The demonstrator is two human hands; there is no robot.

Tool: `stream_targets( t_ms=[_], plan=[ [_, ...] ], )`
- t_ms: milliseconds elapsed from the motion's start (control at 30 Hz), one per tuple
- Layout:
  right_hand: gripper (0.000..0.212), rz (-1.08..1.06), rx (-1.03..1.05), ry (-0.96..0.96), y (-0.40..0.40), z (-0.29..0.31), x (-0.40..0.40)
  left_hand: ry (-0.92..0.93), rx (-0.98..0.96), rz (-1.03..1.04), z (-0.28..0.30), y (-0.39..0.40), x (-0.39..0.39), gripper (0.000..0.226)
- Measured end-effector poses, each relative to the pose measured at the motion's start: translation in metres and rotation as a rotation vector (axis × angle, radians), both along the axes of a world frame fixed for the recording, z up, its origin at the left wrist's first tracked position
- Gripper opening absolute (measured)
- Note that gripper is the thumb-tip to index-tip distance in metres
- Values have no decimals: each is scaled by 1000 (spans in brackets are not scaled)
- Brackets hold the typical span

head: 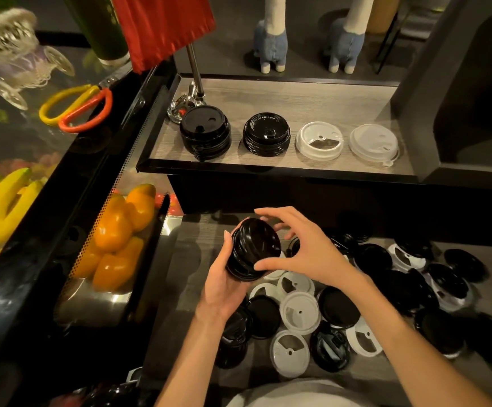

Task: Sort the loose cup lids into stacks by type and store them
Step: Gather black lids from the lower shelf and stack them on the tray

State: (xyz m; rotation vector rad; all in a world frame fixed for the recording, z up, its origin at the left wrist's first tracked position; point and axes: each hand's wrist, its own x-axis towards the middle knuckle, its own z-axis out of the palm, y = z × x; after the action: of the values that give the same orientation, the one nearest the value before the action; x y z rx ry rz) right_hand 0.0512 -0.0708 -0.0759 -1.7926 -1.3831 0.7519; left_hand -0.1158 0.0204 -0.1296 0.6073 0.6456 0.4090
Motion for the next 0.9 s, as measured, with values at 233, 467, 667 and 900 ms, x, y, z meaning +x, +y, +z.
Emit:
stream_targets(
  t_ms=[233,467,667,900],
  plan=[
    [90,215,-63,-86,5,13,11,35,2,-8,3,-1,-1,63],
    [85,295,-91,-121,7,18,15,54,-24,-5,2,-1,0,69],
    [82,297,-139,-167,11,22,15,71,-35,-13,9,1,2,71],
    [76,-73,-42,80,8,11,10,27,-43,68,15,5,10,53]
  ],
)
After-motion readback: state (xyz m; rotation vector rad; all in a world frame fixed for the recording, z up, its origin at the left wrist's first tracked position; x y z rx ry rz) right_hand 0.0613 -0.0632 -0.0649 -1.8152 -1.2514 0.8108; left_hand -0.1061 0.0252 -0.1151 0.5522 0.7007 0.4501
